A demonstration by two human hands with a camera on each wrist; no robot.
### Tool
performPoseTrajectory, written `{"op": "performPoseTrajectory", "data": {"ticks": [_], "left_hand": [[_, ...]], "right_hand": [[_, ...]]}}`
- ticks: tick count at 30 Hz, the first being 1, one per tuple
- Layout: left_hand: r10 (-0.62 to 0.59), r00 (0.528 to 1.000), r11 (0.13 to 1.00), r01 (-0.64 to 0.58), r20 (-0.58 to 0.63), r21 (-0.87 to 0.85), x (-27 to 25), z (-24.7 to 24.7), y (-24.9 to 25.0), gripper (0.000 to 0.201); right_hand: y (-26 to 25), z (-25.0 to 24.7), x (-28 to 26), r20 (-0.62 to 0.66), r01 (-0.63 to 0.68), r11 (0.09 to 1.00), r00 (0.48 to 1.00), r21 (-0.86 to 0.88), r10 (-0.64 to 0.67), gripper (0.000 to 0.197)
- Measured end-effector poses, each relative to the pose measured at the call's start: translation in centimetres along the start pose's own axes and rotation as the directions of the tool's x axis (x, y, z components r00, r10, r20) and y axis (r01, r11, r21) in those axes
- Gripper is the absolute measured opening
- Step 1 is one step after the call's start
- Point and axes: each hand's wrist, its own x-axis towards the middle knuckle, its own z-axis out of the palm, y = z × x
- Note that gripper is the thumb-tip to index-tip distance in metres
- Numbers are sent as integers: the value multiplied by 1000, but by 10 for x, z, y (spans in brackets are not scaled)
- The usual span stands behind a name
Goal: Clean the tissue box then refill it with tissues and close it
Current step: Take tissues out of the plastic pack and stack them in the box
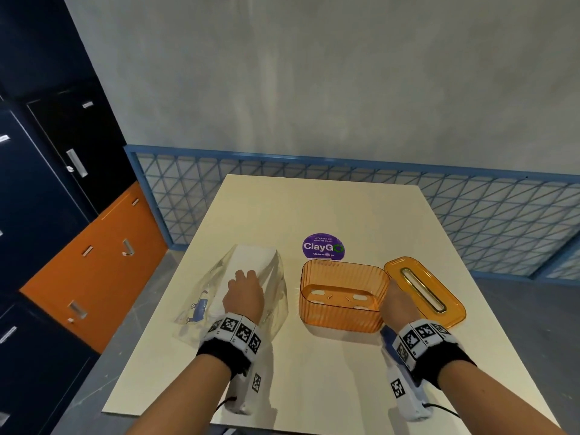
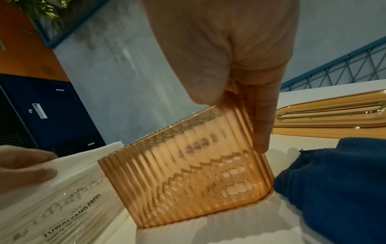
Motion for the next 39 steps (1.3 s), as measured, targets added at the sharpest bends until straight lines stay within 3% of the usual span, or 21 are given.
{"op": "performPoseTrajectory", "data": {"ticks": [3, 6, 8, 11, 13, 14, 16, 18, 20, 22, 25, 27, 28, 30, 31, 32, 33, 35, 36, 37, 39], "left_hand": [[65, 998, 986, -66, 11, 152, 0, 1, 0, 30], [102, 995, 979, -100, 1, 176, 6, -8, -2, 29], [98, 995, 983, -96, -6, 158, 8, -22, -4, 27], [97, 991, 992, -90, -89, 86, 4, -46, -7, 23], [127, 969, 992, -126, -211, 16, -1, -57, -10, 19], [157, 944, 986, -167, -291, -12, -5, -62, -13, 17], [236, 867, 958, -284, -439, -46, -13, -68, -17, 13], [332, 788, 911, -410, -518, -40, -22, -69, -22, 8], [434, 694, 856, -516, -574, 23, -30, -66, -27, 11], [505, 617, 808, -583, -604, 80, -36, -59, -34, 18], [545, 574, 764, -640, -611, 81, -35, -44, -51, 18], [559, 598, 753, -656, -574, 50, -35, -35, -61, 22], [542, 633, 757, -653, -553, -6, -35, -31, -64, 24], [359, 769, 758, -571, -529, -316, -41, -32, -63, 35], [206, 850, 707, -472, -486, -527, -42, -35, -61, 40], [48, 914, 599, -349, -403, -721, -41, -38, -59, 45], [-74, 958, 438, -217, -276, -872, -39, -43, -58, 51], [-125, 992, 52, -12, -18, -999, -27, -52, -60, 64], [-83, 994, -80, 61, 68, -995, -19, -55, -64, 72], [-40, 993, -129, 106, 112, -986, -12, -58, -67, 78], [27, 993, -118, 116, 113, -986, -2, -63, -71, 72]], "right_hand": [[0, -1, 1, 37, -13, 1000, 999, -27, 14, 45], [-4, -8, 2, 100, -53, 997, 993, -55, 58, 48], [-12, -18, 0, 56, -31, 995, 998, -97, 37, 52], [-45, -42, -10, -121, 154, 974, 977, -164, -175, 48], [-78, -53, -16, -82, 291, 953, 955, 85, -285, 44], [-97, -57, -18, 11, 277, 914, 956, 297, -293, 45], [-133, -59, -19, 295, 20, 762, 915, 647, -275, 57], [-158, -58, -17, 504, -237, 592, 795, 770, -337, 67], [-174, -58, -11, 595, -374, 495, 679, 784, -430, 73], [-187, -61, -9, 632, -402, 506, 631, 763, -451, 65], [-204, -68, -7, 587, -188, 689, 700, 700, -407, 38], [-207, -66, 5, 557, -11, 810, 731, 586, -394, 47], [-207, -66, 12, 549, 38, 829, 732, 559, -403, 49], [-211, -72, 5, 497, 106, 810, 742, 577, -450, 31], [-213, -79, -5, 469, 145, 787, 734, 599, -492, 17], [-215, -83, -12, 450, 189, 764, 712, 617, -539, 8], [-214, -85, -15, 434, 230, 737, 683, 635, -587, 9], [-216, -87, -17, 416, 311, 692, 617, 651, -668, 17], [-216, -87, -17, 412, 347, 680, 592, 646, -693, 19], [-217, -85, -17, 407, 379, 666, 568, 642, -715, 19], [-216, -80, -15, 374, 420, 623, 535, 660, -758, 18]]}}
